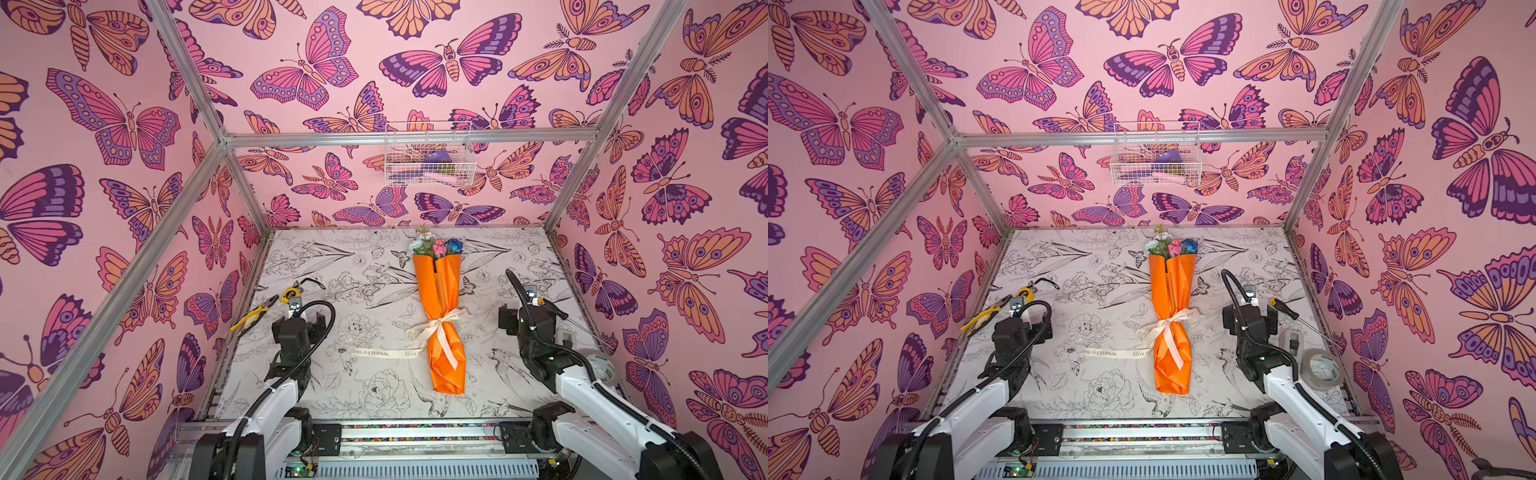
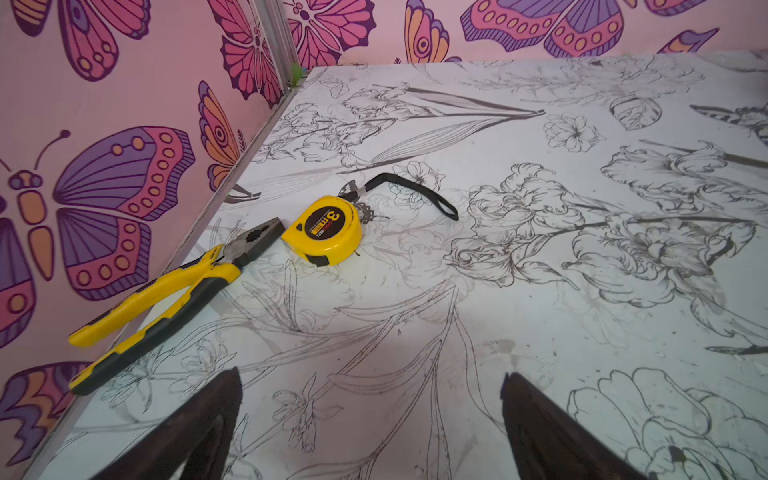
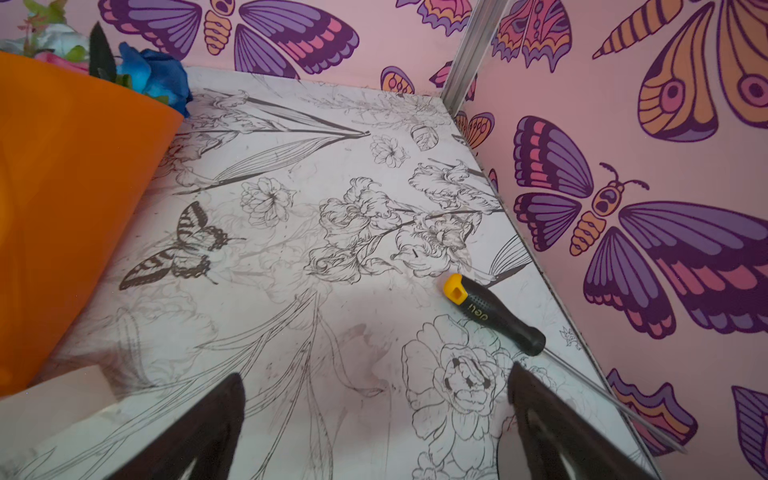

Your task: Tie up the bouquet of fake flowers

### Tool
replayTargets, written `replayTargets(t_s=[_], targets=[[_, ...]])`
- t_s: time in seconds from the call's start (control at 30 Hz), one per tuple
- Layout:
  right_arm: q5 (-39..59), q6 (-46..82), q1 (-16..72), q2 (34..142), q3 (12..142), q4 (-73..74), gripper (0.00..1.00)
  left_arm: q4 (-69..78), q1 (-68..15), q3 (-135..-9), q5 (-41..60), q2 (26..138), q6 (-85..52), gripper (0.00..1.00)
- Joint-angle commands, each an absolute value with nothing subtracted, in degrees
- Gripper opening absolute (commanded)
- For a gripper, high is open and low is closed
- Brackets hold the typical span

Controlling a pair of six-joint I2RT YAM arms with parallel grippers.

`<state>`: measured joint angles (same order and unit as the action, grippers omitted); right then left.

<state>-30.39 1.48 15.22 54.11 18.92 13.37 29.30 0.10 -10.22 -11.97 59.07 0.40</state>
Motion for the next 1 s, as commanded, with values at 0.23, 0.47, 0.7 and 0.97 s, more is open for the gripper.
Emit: replayTargets(t_s=[0.23, 0.47, 0.7, 0.97], targets=[[-20.63, -2.31, 7.7, 59.01, 14.88, 35.58, 0.99, 56.3, 3.46, -13.42, 6.91, 79.11, -0.04, 0.99], [-15.37, -1.46, 4.88, 67.44, 13.58, 44.78, 0.99, 60.16, 4.92, -15.63, 10.35, 88.1, -0.84, 1.0], [-9.32, 0.67, 3.54, 74.08, 16.11, 47.69, 0.99, 49.15, 4.02, -21.89, 8.64, 87.65, 0.67, 0.99], [-8.16, 1.17, 3.25, 87.95, 17.05, 61.12, 0.99, 52.52, 3.96, -20.74, 6.5, 88.42, -0.2, 1.0]])
